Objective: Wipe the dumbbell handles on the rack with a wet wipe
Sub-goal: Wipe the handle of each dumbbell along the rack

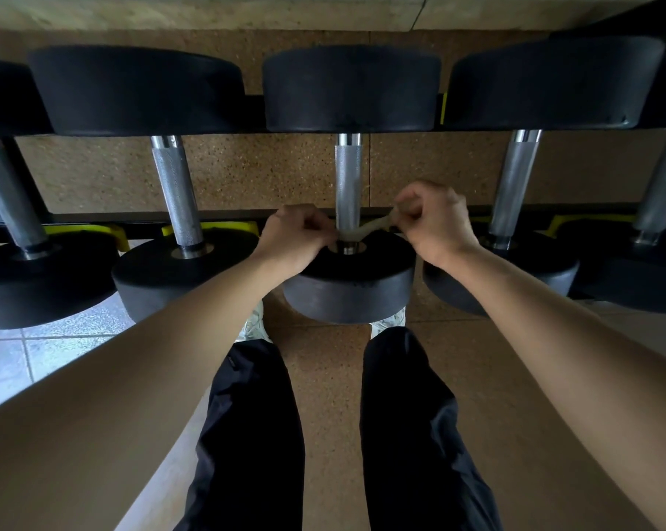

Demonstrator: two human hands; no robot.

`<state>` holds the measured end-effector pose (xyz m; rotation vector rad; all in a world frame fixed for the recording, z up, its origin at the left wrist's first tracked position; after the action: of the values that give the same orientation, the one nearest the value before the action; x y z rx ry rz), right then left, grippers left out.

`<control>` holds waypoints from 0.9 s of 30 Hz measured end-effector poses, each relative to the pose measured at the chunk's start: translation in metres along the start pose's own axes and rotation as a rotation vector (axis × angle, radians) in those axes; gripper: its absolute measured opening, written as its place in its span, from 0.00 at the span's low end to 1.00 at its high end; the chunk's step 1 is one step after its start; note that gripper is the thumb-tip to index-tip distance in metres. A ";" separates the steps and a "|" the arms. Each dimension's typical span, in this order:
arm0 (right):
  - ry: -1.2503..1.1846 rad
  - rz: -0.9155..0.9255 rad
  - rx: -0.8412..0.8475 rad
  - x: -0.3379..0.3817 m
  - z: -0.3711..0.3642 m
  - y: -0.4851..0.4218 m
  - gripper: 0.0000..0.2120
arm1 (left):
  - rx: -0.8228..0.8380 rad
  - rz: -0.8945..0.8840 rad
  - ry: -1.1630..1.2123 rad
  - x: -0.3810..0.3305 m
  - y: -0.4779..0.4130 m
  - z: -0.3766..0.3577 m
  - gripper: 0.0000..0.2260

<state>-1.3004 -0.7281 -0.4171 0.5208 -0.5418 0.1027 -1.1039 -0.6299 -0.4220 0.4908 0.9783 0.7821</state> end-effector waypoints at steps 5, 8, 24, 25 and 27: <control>-0.036 -0.132 -0.164 -0.003 0.023 -0.014 0.09 | -0.070 0.074 0.194 -0.001 -0.005 0.007 0.04; -0.145 -0.226 -0.205 -0.005 0.028 -0.020 0.06 | -0.084 0.164 0.351 -0.011 -0.018 0.008 0.07; -0.876 -0.543 0.411 0.048 -0.002 -0.038 0.08 | -0.010 0.603 1.020 -0.051 -0.042 -0.002 0.08; -0.857 -0.523 0.386 0.047 -0.002 -0.039 0.08 | -0.041 0.611 1.036 -0.051 -0.042 -0.001 0.07; -0.808 -0.484 0.265 0.047 -0.004 -0.041 0.08 | -0.131 0.608 1.056 -0.046 -0.044 0.002 0.09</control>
<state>-1.2492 -0.7636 -0.4144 0.9452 -1.1787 -0.5280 -1.1011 -0.6937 -0.4256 0.2296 1.7590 1.7297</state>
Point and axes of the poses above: each hand's wrist, its own y-axis away from the middle knuckle, its own z-axis out of the back of the hand, x = y × z, the point moved 2 cm from there along -y, towards the middle knuckle, and after that the axes turned 9 degrees about -x, right-handed, at the moved point
